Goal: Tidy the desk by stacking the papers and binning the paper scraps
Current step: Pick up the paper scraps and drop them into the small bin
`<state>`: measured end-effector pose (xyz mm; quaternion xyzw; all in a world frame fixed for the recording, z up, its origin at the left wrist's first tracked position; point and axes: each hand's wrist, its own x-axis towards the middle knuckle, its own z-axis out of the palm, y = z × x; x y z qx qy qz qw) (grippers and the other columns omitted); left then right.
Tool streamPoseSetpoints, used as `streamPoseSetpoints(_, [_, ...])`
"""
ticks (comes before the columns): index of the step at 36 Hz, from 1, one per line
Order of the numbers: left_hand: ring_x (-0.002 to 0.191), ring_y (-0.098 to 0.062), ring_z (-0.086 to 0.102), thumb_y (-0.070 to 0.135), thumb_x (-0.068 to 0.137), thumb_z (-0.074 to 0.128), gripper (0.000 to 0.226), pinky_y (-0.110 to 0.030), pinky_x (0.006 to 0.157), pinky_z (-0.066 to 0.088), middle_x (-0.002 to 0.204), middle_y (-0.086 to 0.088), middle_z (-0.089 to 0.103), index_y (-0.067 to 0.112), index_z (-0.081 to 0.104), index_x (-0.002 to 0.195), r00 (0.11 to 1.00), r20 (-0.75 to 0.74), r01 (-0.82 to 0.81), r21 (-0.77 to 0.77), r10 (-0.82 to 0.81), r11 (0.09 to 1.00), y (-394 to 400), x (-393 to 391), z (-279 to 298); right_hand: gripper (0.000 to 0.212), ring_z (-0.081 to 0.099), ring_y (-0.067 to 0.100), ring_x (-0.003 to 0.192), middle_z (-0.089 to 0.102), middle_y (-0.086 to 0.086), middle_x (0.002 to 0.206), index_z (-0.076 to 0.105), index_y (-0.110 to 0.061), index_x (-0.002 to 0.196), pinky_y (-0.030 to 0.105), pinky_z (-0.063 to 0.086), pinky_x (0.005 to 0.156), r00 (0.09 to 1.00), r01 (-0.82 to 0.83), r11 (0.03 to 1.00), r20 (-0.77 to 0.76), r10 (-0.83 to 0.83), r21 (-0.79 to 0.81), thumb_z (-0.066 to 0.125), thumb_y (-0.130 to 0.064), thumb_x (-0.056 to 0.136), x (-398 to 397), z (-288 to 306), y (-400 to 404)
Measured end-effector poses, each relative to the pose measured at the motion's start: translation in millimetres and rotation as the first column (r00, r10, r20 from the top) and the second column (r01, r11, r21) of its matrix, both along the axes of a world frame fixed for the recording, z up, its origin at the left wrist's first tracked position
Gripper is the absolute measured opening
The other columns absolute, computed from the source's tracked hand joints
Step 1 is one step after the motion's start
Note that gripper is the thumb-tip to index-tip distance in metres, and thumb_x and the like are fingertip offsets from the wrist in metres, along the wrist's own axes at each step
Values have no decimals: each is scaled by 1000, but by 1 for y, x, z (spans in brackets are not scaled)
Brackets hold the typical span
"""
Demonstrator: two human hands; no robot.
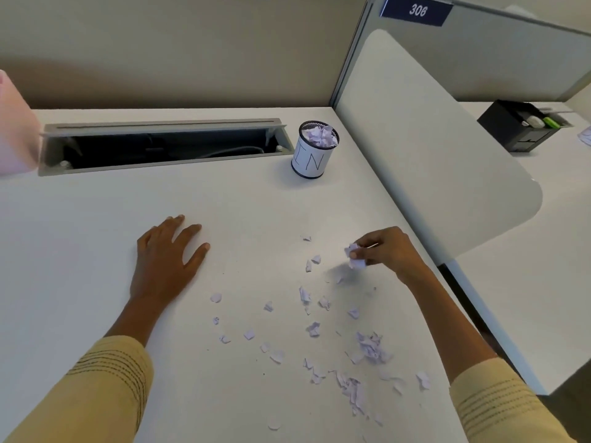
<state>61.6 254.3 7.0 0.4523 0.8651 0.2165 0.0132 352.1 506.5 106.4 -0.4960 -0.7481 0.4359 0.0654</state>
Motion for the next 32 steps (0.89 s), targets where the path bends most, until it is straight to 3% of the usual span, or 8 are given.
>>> streamPoseSetpoints(2, [134, -29, 39, 54, 89, 34, 58, -42, 111, 22, 141, -12, 48, 17, 59, 127, 1000, 2, 0, -7, 0, 1000, 0, 0, 0, 14, 70, 18, 68, 74, 7, 79, 75, -6, 81, 25, 58, 71, 998, 12, 1000, -64, -12, 6, 81, -5, 69, -20, 8, 16])
streamPoseSetpoints(5, [133, -28, 42, 54, 89, 35, 58, -42, 110, 23, 140, -11, 50, 17, 61, 125, 1000, 11, -6, -7, 6, 1000, 1, 0, 2, 9, 69, 13, 62, 73, -1, 69, 73, -3, 78, 19, 57, 68, 987, 21, 1000, -162, -17, 23, 77, 1, 71, -52, 28, 38])
streamPoseSetpoints(9, [131, -28, 43, 54, 89, 35, 57, -39, 109, 22, 138, -10, 51, 17, 62, 124, 1000, 17, -9, -8, 9, 1000, 0, 1, 3, 22, 69, 26, 68, 70, 22, 83, 70, 11, 89, 30, 59, 73, 956, 66, 996, -288, -47, 56, 77, 3, 70, -95, 54, 71])
streamPoseSetpoints(12, [131, -27, 43, 54, 89, 36, 55, -40, 109, 24, 138, -9, 51, 19, 62, 123, 1000, 24, -20, -22, 20, 1000, 1, 1, 3, 24, 66, 28, 69, 67, 24, 80, 70, 10, 89, 25, 58, 66, 948, 78, 990, -315, -38, 115, 78, 2, 68, -123, 67, 92])
streamPoseSetpoints(22, [131, -25, 42, 65, 92, 19, 70, -41, 109, 24, 139, -8, 51, 21, 62, 124, 999, 41, -11, -40, 13, 999, 2, -1, 4, 27, 64, 24, 61, 65, 16, 83, 71, 1, 92, 26, 58, 70, 988, 55, 969, -157, -17, 242, 82, -6, 67, -183, 73, 134])
streamPoseSetpoints(26, [133, -24, 41, 66, 92, 18, 70, -40, 110, 24, 140, -7, 50, 21, 61, 124, 999, 40, -11, -34, 13, 999, 2, -1, 4, 21, 66, 30, 73, 66, 17, 84, 73, -2, 88, 38, 59, 78, 981, 45, 971, -195, 2, 234, 80, -8, 69, -179, 81, 130])
streamPoseSetpoints(29, [133, -25, 41, 66, 91, 20, 69, -42, 110, 25, 139, -7, 50, 21, 61, 124, 999, 40, -11, -30, 12, 999, 2, -1, 3, 18, 64, 23, 73, 68, 16, 89, 73, -2, 88, 29, 60, 67, 979, 32, 973, -205, 16, 227, 77, -3, 71, -165, 89, 117])
streamPoseSetpoints(32, [132, -26, 42, 64, 91, 22, 67, -43, 110, 25, 139, -8, 50, 21, 61, 124, 1000, 30, -3, -25, 4, 1000, 1, -2, 2, 14, 66, 22, 73, 69, 16, 87, 73, -1, 87, 28, 60, 71, 978, 3, 980, -206, 38, 197, 76, -4, 74, -138, 92, 98])
